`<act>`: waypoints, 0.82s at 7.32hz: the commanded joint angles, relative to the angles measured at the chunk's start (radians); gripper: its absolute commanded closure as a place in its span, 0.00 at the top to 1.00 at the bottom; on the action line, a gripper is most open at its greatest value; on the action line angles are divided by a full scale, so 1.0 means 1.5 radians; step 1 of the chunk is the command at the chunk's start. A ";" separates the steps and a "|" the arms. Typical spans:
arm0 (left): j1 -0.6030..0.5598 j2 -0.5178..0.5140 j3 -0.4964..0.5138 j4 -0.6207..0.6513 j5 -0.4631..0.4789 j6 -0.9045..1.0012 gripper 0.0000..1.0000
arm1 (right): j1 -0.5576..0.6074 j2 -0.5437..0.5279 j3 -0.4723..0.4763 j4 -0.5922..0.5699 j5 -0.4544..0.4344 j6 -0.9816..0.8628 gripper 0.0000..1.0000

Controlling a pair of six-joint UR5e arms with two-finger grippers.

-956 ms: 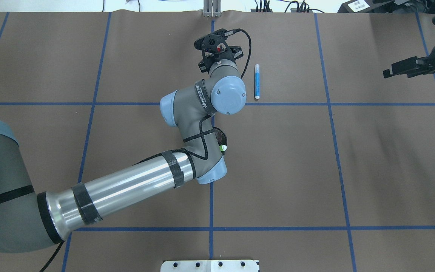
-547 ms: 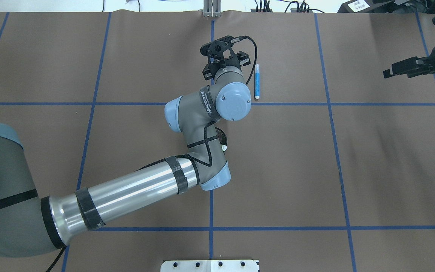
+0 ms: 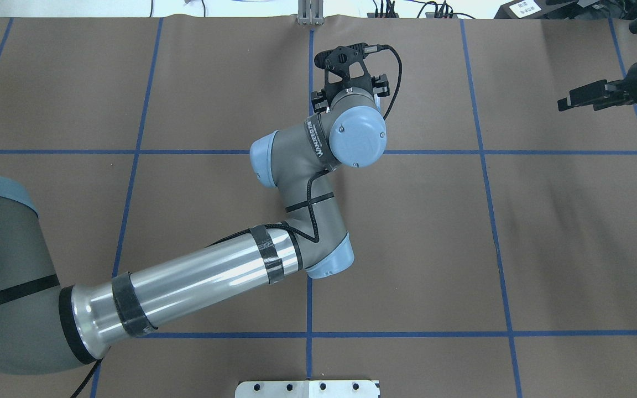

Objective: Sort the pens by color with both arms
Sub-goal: 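Carry the red marker beside the blue marker, release, and withdraw left arm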

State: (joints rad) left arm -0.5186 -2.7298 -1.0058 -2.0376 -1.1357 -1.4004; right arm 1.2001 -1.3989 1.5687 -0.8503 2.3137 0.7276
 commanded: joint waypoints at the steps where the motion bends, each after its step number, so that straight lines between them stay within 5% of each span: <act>1: -0.061 0.035 -0.107 0.120 -0.148 0.077 0.91 | -0.032 0.040 -0.001 -0.008 -0.013 0.065 1.00; 4: -0.179 0.253 -0.339 0.159 -0.392 0.229 0.91 | -0.138 0.145 0.002 -0.031 -0.039 0.281 1.00; 6: -0.257 0.360 -0.407 0.158 -0.533 0.331 0.92 | -0.221 0.181 0.050 -0.068 -0.055 0.311 1.00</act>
State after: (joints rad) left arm -0.8304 -2.3015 -1.5419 -1.8013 -1.8007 -1.0029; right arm 0.9457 -1.1618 1.6026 -0.9233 2.2494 1.1626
